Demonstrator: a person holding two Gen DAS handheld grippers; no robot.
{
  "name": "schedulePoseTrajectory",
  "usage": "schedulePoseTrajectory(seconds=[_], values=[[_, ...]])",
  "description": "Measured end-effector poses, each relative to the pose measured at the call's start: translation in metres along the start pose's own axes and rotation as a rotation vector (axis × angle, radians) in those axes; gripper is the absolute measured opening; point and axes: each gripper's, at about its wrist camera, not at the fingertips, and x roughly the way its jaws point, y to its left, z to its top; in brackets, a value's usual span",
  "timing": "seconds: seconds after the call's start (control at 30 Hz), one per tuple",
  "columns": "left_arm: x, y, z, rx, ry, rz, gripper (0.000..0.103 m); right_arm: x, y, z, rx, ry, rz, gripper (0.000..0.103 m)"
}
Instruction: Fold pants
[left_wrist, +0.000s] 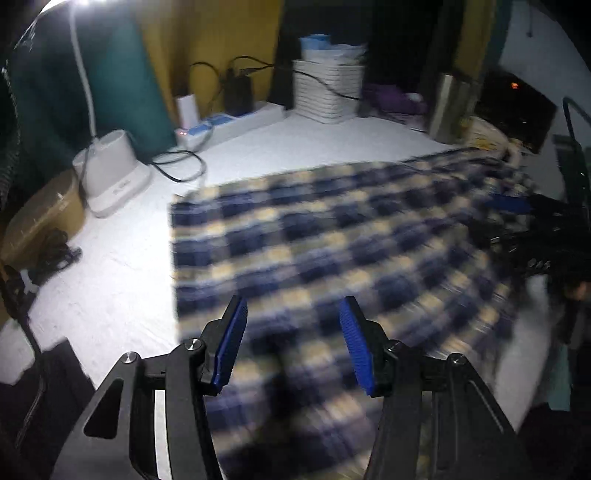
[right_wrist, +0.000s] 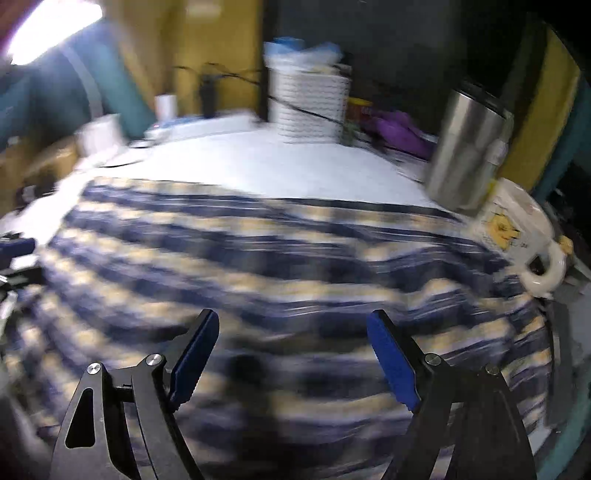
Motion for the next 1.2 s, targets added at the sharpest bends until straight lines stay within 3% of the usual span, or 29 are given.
schedulePoseTrajectory(seconds=[0.13, 0.33, 0.93, 1.1, 1.2], values=[[-0.004, -0.013, -0.020, -0.023, 0.021, -0.024, 0.052, -0.010, 0.043, -0.011, -0.050, -0.002, 0.108, 0.084], [-0.007, -0.019, -0.053, -0.037, 0.062, -0.029, 0.052, -0.014, 0.080, -0.036, -0.104, 0.031, 0.148, 0.084], [-0.027, -0.025, -0.091, -0.019, -0.008, 0.037, 0.055, -0.036, 0.081, -0.080, -0.073, -0.001, 0.105, 0.084], [-0.035, -0.021, -0.093, -0.036, 0.009, 0.002, 0.055, -0.040, 0.077, -0.085, -0.056, 0.006, 0.112, 0.084], [-0.045, -0.016, -0.089, -0.061, -0.021, -0.014, 0.055, -0.044, 0.073, -0.088, -0.051, 0.024, 0.112, 0.084]])
